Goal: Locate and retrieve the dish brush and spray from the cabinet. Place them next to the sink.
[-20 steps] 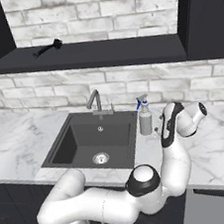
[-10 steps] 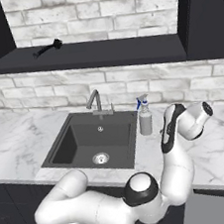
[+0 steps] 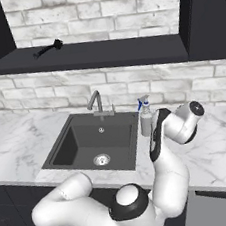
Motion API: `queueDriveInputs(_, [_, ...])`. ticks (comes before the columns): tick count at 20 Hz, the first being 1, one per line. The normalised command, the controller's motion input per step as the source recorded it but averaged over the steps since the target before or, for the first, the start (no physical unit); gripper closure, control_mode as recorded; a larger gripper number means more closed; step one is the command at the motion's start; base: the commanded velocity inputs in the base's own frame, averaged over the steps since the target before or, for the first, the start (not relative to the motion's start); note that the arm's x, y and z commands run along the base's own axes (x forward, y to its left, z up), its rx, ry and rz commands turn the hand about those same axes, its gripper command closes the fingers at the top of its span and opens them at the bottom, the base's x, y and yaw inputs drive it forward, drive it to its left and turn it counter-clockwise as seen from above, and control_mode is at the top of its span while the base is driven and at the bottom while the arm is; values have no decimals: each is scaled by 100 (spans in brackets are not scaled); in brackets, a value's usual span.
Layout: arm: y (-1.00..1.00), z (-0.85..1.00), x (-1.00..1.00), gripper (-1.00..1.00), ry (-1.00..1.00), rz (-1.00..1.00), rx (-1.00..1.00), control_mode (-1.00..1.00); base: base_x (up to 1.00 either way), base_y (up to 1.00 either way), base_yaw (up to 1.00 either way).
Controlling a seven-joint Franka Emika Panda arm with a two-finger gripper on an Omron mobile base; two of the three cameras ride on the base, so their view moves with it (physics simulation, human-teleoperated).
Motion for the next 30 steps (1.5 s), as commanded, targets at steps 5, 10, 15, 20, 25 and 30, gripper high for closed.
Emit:
queueDriveInputs(5, [0, 23, -29, -100, 10, -22, -8, -100, 0, 0, 0])
queueDriveInputs(10, [11, 21, -18, -100, 12, -23, -6, -100, 0, 0, 0])
queueDriveInputs(15, [52, 3, 15, -100, 8, -19, -10, -100, 0, 0, 0])
queueDriveInputs(20, [41, 2, 27, -100, 5, -14, -9, -100, 0, 0, 0])
queueDriveInputs(25, [41, 1, 11, -100, 9, -15, -7, -100, 0, 0, 0])
queueDriveInputs(30, [28, 13, -24, -100, 2, -24, -1, -100, 0, 0, 0])
